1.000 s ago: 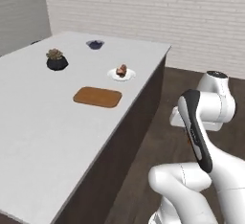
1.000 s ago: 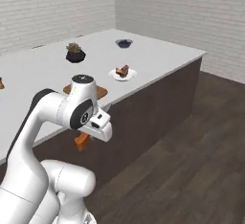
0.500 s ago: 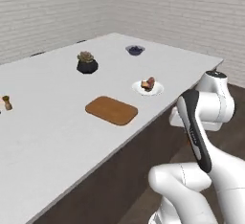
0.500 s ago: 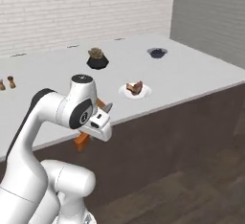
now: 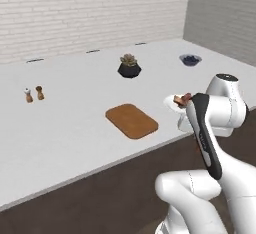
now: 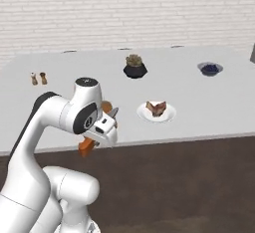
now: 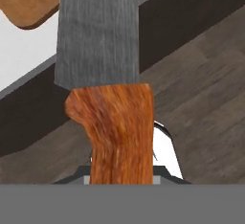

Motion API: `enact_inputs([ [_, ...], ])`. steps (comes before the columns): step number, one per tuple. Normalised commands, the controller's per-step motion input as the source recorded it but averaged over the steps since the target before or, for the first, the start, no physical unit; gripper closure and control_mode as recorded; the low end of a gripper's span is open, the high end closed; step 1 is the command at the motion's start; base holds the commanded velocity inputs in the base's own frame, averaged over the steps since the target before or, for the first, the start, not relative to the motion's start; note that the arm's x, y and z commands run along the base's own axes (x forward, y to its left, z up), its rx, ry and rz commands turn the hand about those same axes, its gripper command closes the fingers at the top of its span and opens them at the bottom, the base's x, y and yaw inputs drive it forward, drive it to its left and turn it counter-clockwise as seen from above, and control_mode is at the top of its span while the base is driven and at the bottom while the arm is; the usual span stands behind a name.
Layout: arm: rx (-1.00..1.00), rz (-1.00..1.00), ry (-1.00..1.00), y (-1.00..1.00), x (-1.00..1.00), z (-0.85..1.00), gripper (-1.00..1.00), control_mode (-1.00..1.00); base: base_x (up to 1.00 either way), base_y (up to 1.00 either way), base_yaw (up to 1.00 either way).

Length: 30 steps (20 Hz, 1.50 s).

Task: Pick up the knife from the drawer and place it on the cutting board. Then place the meat from the plate to the cutting board.

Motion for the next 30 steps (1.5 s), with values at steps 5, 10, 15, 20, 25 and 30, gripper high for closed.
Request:
enact_inputs([
  [5,0.00,0.00,0.00,0.00,0.00,0.00,1.00,1.00,0.17,-0.61,0.65],
  [10,0.00,0.00,0.00,0.00,0.00,0.00,1.00,1.00,0.35,-0.80,0.47],
  [15,0.00,0.00,0.00,0.00,0.00,0.00,1.00,1.00,0.85,-0.56,0.10],
  [20,0.00,0.00,0.00,0.00,0.00,0.00,1.00,1.00,1.00,-0.06,0.02],
  [25,0.00,0.10,0.00,0.36,0.47,-0.11,1.00,-1.00,0.18,0.02,0.01],
  [30,-0.02,0.13,0.00,0.97,0.72,-0.60,1.00,-1.00,0.00,0.00,0.00],
])
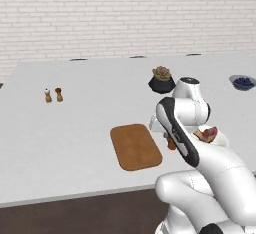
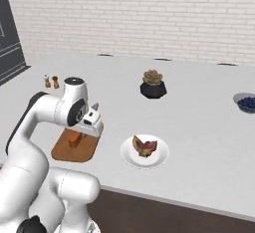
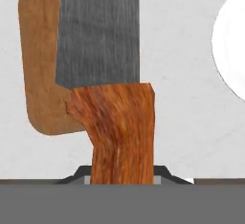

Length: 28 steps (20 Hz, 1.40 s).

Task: Pick up the knife from the drawer and place it on the cutting board. Then place the meat from the plate to the cutting board.

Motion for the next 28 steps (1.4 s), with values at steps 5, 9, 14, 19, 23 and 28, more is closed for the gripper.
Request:
enact_inputs([
  [5,-0.01,0.06,0.00,0.80,0.98,-0.68,1.00,-1.00,0.00,0.00,0.00],
  [9,0.00,0.00,0.00,0.21,0.96,-0.52,1.00,-1.00,0.00,0.00,0.00],
  [14,-0.03,0.00,0.00,0.32,0.46,-0.47,1.00,-1.00,0.00,0.00,0.00],
  [19,-0.04,-0.01,0.00,0.46,0.45,-0.32,1.00,-1.00,0.00,0.00,0.00],
  [23,-0.01,-0.03,0.02,0.18,0.45,-0.34,1.00,-1.00,0.00,0.00,0.00],
  [28,0.00,-0.03,0.07,0.00,0.50,-0.53,-1.00,-1.00,0.00,0.00,0.00],
])
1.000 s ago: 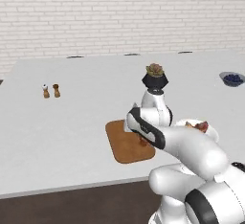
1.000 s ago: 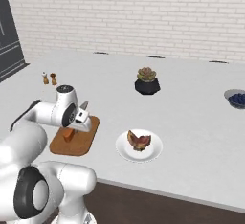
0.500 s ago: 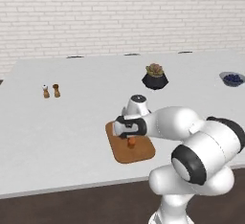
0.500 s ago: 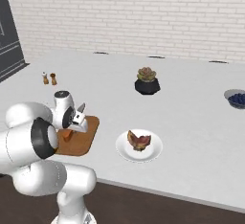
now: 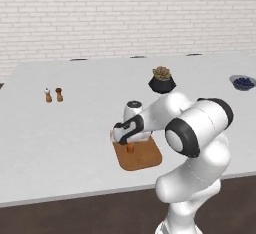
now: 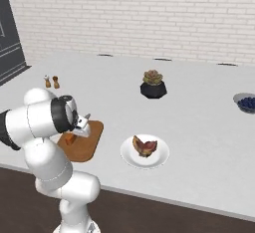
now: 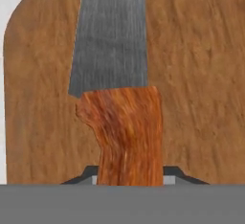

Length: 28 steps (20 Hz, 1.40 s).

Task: Pick up the knife from the drawer and place it on the cutting board. Then place the meat from the plate to the cutting board.

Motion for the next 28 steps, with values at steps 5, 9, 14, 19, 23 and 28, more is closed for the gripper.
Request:
enact_inputs([
  [5,0.00,-0.01,-0.02,-0.09,-0.14,-0.05,-1.00,-1.00,0.00,0.00,0.00],
  [9,0.00,-0.08,-0.20,-0.63,-0.91,0.94,-1.00,-1.00,0.00,0.00,0.00],
  [14,0.03,-0.10,-0.09,-0.72,-0.74,1.00,-1.00,-1.00,0.00,0.00,0.00],
  [19,0.03,-0.13,0.01,-1.00,-0.61,0.86,-1.00,-1.00,0.00,0.00,0.00],
  [23,-0.04,-0.16,0.08,-1.00,-0.41,0.36,-1.00,-1.00,0.00,0.00,0.00],
  [28,-0.21,-0.07,0.03,-0.92,-0.48,0.00,-1.00,-1.00,0.00,0.00,0.00],
])
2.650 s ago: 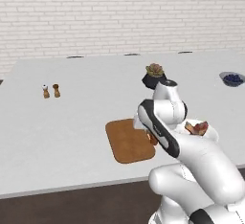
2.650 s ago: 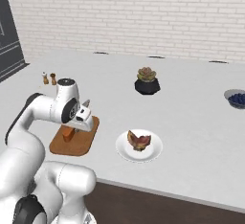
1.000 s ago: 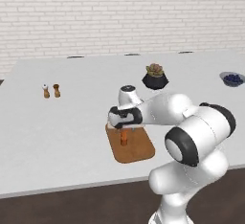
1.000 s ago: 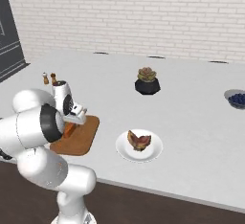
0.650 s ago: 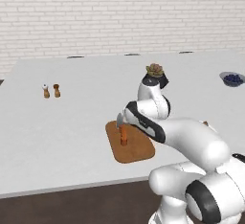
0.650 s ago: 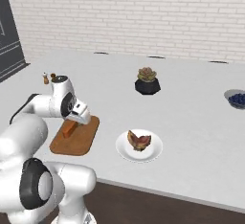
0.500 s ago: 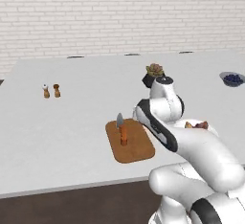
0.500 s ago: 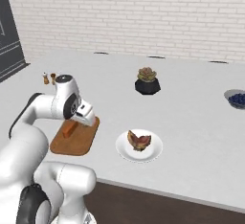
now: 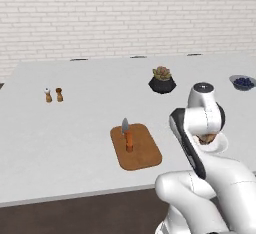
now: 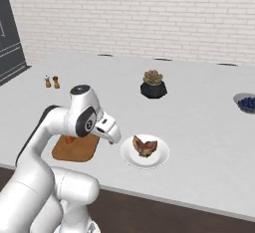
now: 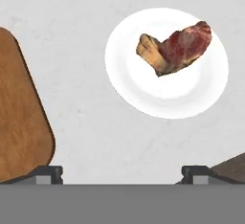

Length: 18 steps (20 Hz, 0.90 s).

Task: Pick up the knife from the drawer and place it on the cutting board. Then place the meat from the plate to the cutting board.

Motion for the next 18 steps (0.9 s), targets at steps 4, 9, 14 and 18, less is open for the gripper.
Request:
enact_inputs([
  [4,-0.23,0.00,0.00,-0.75,-0.04,0.00,-1.00,-1.00,0.00,0.00,0.00],
  [9,-0.01,0.18,0.00,-0.68,0.21,-0.10,-1.00,-1.00,0.00,0.00,0.00],
  [14,0.00,0.29,0.00,-0.36,0.64,-0.21,-1.00,-1.00,0.00,0.00,0.00],
  [18,-0.05,0.20,0.07,0.00,0.75,-0.24,-1.00,-1.00,0.00,0.00,0.00],
])
